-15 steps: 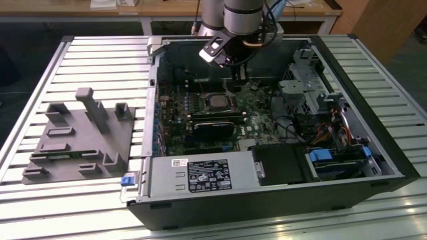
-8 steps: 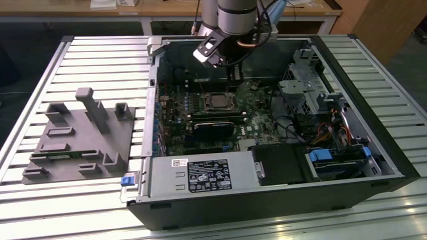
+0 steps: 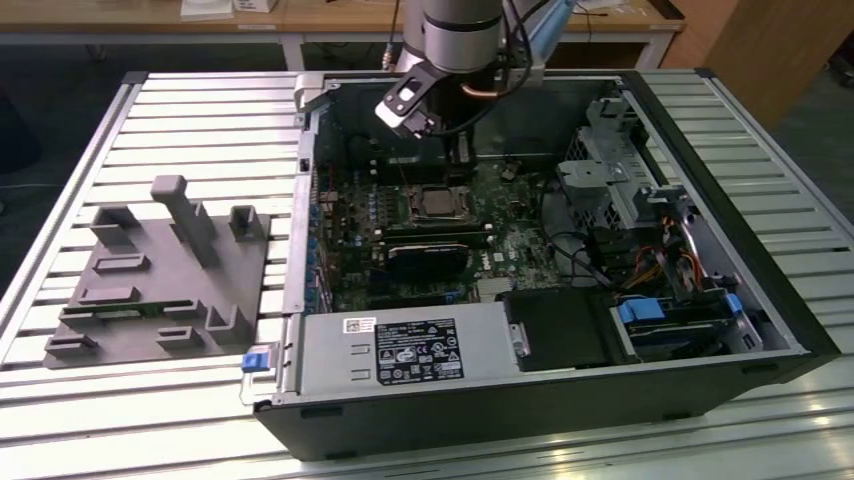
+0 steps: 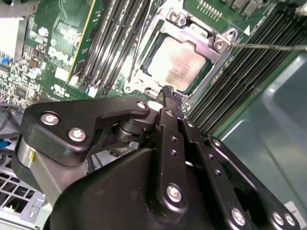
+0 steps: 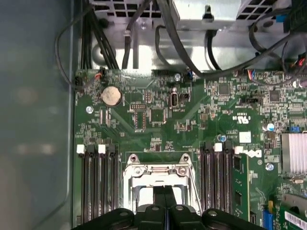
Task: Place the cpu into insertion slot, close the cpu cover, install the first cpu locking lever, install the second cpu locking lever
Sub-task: 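Close the cpu cover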
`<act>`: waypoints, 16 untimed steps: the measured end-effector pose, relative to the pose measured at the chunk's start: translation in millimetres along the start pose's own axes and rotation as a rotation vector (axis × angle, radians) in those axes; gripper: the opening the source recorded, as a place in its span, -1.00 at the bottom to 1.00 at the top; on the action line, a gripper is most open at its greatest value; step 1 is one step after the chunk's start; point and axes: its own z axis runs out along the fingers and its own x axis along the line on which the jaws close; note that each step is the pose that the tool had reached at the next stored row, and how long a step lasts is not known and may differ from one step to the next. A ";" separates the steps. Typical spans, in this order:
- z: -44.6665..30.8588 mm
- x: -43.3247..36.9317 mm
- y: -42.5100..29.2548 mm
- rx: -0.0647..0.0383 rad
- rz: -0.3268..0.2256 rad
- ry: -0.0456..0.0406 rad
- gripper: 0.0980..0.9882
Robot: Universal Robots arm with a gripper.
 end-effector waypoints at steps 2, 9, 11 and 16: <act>1.5 -0.1 -2.3 0.000 0.001 0.0000 -0.98; 6.1 -0.7 -12.4 0.000 0.002 -0.0001 -0.98; 7.4 -0.8 -14.7 0.000 0.003 -0.0002 -0.98; 8.8 -0.9 -17.3 0.000 0.003 -0.0005 -0.98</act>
